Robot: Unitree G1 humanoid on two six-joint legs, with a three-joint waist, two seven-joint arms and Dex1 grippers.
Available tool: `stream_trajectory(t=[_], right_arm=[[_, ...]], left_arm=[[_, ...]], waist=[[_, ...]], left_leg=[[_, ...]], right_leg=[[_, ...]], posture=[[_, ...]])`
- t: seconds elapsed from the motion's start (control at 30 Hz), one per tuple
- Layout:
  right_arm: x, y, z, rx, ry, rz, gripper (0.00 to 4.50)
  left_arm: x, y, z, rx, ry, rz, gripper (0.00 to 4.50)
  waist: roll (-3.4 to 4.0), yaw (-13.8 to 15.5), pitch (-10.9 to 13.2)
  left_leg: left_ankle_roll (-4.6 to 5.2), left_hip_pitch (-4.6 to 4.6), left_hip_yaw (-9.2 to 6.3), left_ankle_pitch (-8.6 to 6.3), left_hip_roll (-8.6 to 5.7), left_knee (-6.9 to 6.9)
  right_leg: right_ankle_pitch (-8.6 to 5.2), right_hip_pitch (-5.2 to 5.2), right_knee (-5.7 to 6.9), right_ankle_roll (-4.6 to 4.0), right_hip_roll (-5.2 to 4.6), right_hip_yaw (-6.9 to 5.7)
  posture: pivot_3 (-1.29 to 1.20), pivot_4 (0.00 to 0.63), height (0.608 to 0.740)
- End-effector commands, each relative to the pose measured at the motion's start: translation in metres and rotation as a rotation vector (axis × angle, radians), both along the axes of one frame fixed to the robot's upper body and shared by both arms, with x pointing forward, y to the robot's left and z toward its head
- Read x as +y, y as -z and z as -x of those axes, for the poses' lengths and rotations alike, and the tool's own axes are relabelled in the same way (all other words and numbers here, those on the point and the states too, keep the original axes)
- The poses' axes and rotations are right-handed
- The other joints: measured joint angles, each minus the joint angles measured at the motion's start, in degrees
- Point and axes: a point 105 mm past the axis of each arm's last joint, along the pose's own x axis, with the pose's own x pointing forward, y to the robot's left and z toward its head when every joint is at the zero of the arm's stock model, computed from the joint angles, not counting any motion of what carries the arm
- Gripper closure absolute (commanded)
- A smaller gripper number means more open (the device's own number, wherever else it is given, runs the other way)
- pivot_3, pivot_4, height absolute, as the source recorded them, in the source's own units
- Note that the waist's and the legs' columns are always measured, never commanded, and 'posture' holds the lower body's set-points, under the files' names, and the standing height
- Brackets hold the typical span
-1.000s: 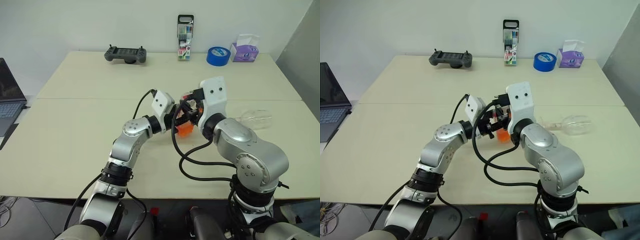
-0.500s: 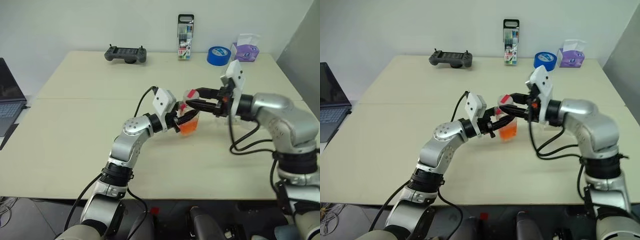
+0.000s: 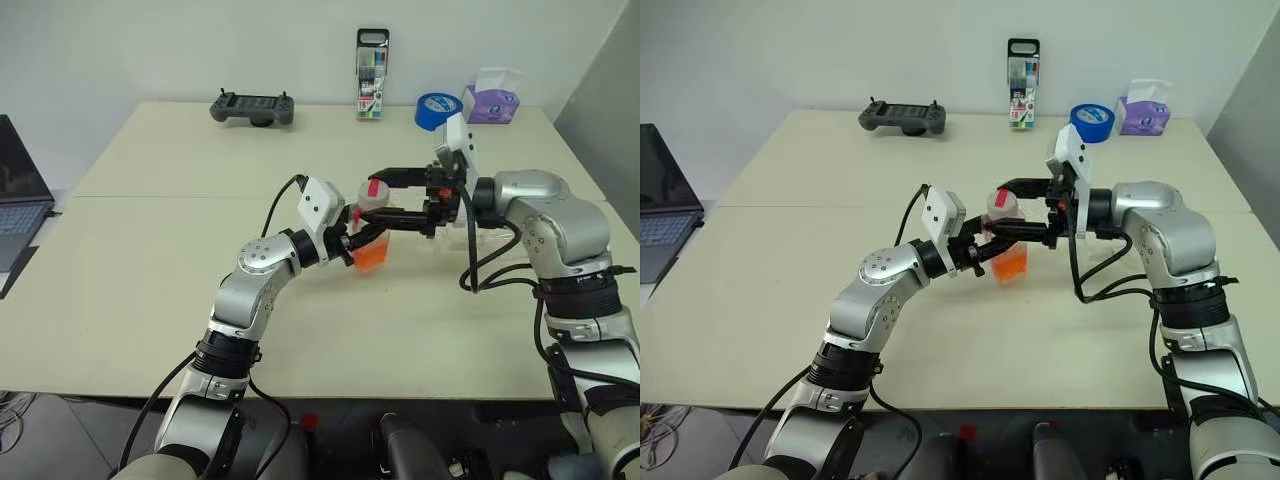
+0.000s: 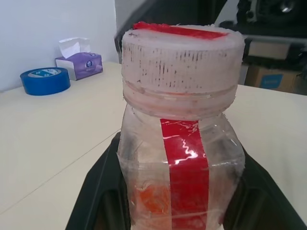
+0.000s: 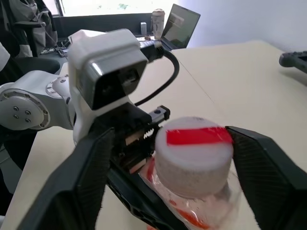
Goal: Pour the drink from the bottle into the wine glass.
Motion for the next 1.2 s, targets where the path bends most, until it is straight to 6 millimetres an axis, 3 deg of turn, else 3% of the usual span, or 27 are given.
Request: stream_trajectory(t=[0.03, 0.23, 0.47, 0.7, 0.87, 1.2], right_arm=[[-0.003, -0.030, 0.006, -0.129, 0.094, -0.054, 0.00], [-0.006, -0.030, -0.001, -0.141, 0.402, -0.066, 0.00], [-0.004, -0.005, 0.027, -0.059, 0.582, -0.117, 0.00], [0.016, -0.007, 0.025, -0.047, 0.807, -0.189, 0.00], [0.024, -0.003, 0.024, -0.034, 0.862, -0.170, 0.00], [0.016, 0.011, 0.020, 0.050, 0.994, -0.173, 0.00]], left_arm=[[-0.002, -0.014, 0.000, -0.047, 0.011, 0.012, 2.71], [0.002, -0.014, -0.006, -0.052, -0.008, 0.009, 2.71], [0.001, -0.015, -0.005, -0.063, -0.011, 0.022, 2.71], [0.001, -0.013, -0.003, -0.063, 0.007, 0.018, 2.71], [-0.002, -0.012, -0.001, -0.063, 0.024, 0.014, 2.71], [0.002, -0.012, 0.001, -0.065, 0.030, 0.008, 2.71]], waist=[[0.00, 0.0, 0.0], [0.00, 0.0, 0.0], [0.00, 0.1, 0.0], [0.02, -0.2, 0.0], [0.03, -0.1, 0.0], [0.03, -0.2, 0.0]], left_leg=[[0.00, 0.00, 0.00, 0.00, 0.00, 0.00], [-0.02, 0.02, -0.03, 0.01, 0.01, 0.00], [-0.03, -0.07, -0.05, 0.02, 0.00, -0.03], [-0.09, 0.04, -0.04, 0.06, 0.01, -0.02], [-0.12, 0.01, -0.04, 0.08, -0.02, -0.03], [-0.11, 0.01, -0.05, 0.07, -0.02, -0.04]], right_leg=[[0.00, 0.00, 0.00, 0.00, 0.00, 0.00], [0.00, -0.01, 0.06, 0.00, -0.01, -0.01], [0.00, -0.05, 0.03, 0.00, -0.04, -0.01], [0.00, -0.03, 0.11, 0.00, 0.01, 0.00], [0.00, -0.04, 0.07, 0.00, 0.00, -0.01], [0.00, -0.05, 0.09, 0.00, -0.01, -0.02]], posture=[[0.00, 0.150, 0.740], [0.00, 0.150, 0.740], [0.00, 0.150, 0.740], [0.00, 0.150, 0.740], [0.00, 0.150, 0.740], [0.00, 0.150, 0.740]])
